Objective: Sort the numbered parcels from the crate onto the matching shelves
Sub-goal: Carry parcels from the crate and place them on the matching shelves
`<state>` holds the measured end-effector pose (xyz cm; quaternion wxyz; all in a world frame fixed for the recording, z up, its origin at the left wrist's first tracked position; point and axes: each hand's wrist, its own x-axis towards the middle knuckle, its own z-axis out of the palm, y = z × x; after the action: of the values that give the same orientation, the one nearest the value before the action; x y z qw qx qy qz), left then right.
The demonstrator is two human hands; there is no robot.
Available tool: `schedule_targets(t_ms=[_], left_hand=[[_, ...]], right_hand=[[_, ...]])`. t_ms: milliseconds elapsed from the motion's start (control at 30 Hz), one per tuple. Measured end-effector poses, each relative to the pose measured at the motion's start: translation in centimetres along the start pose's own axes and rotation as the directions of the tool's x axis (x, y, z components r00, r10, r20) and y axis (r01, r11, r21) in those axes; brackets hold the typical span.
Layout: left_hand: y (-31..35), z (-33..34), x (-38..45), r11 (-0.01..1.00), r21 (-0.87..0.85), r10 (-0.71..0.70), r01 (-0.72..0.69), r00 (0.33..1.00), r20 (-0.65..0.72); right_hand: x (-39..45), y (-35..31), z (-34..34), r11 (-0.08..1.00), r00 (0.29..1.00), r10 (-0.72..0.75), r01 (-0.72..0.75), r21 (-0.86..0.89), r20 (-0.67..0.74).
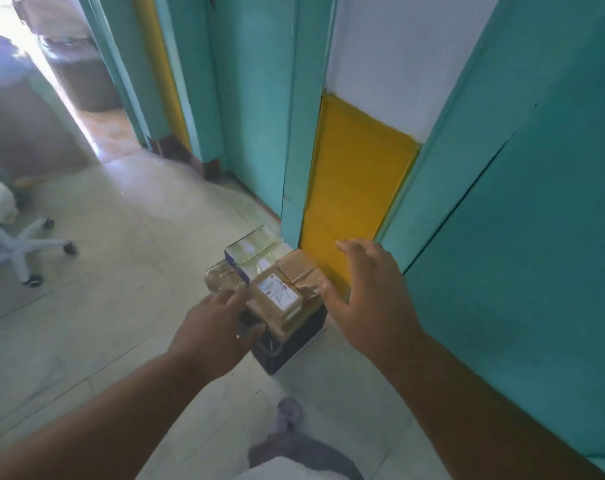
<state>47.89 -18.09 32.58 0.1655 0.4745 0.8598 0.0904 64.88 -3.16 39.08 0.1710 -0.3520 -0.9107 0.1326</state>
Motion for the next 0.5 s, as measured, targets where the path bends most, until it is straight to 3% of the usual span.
schedule_targets(t_ms=[300,500], left_hand=[[-6.8,-3.4,14.1,0.996,0.019,0.086,-0.09,0.988,0.132],[-13.8,1.2,24.1,0.977,-0.039,0.213,-0.212,0.928,0.305]], right_hand=[[13.9,-1.6,7.6,0.996,0.996,0.091,-0.091,0.011,0.004],[17.7,-2.2,16.5,0.965,0.966,0.258,-0.256,-0.056,0.023]])
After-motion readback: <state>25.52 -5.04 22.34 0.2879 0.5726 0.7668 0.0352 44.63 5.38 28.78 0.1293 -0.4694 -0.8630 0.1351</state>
